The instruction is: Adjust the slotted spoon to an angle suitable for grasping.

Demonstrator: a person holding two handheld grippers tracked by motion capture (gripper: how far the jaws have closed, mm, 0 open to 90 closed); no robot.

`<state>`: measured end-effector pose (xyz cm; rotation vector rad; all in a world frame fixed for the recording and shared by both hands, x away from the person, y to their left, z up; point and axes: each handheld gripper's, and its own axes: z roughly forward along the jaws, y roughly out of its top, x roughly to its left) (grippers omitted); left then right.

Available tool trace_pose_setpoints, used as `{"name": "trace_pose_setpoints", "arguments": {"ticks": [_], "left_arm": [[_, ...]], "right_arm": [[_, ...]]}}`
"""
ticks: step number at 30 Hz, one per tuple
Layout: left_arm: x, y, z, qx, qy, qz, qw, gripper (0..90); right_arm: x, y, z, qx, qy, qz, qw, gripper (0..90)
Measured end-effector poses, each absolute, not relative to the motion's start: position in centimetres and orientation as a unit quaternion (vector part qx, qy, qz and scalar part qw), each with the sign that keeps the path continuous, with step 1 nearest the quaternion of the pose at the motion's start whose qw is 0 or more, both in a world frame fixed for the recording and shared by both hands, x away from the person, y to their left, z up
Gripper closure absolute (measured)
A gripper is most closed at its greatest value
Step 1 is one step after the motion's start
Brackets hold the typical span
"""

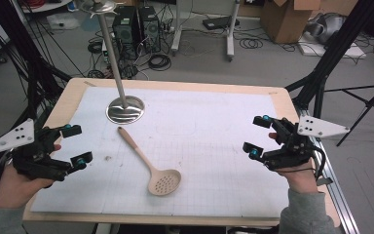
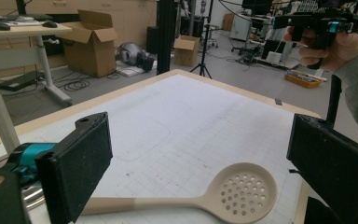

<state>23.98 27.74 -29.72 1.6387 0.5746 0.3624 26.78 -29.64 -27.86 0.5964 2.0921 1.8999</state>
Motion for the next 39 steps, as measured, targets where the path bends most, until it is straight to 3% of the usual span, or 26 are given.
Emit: {"name": "trace_pose_setpoints", "arguments": {"ticks": [7, 15, 20, 22, 23, 26, 33, 39], "left_arm": [[24.5, 27.1, -30.2, 0.714, 0.252, 0.161, 0.633, 7.2], [24.9, 26.2, -31.1, 0.718, 0.245, 0.171, 0.629, 15.9], [25.4, 26.1, -31.9, 0.721, 0.238, 0.173, 0.627, 31.5], [25.6, 26.1, -32.2, 0.72, 0.242, 0.167, 0.629, 33.0], [25.7, 26.1, -32.4, 0.721, 0.244, 0.163, 0.628, 39.6], [26.0, 25.8, -33.0, 0.723, 0.249, 0.16, 0.624, 43.5], [26.8, 24.8, -34.3, 0.736, 0.249, 0.159, 0.609, 64.0], [27.1, 24.1, -35.2, 0.747, 0.253, 0.161, 0.594, 75.3]], "right_arm": [[26.6, -30.0, -28.2, 0.212, 0.715, 0.654, 0.126, 8.8], [26.7, -29.8, -28.2, 0.214, 0.719, 0.65, 0.123, 8.8], [26.8, -29.9, -28.4, 0.215, 0.719, 0.649, 0.124, 8.9], [26.7, -30.0, -28.3, 0.216, 0.719, 0.649, 0.121, 8.9], [26.6, -30.1, -28.3, 0.218, 0.717, 0.65, 0.122, 8.9], [26.5, -30.3, -28.3, 0.218, 0.718, 0.65, 0.122, 8.9], [26.4, -30.3, -28.4, 0.219, 0.722, 0.645, 0.124, 8.9], [26.3, -30.2, -28.5, 0.218, 0.725, 0.642, 0.122, 8.9]]}}
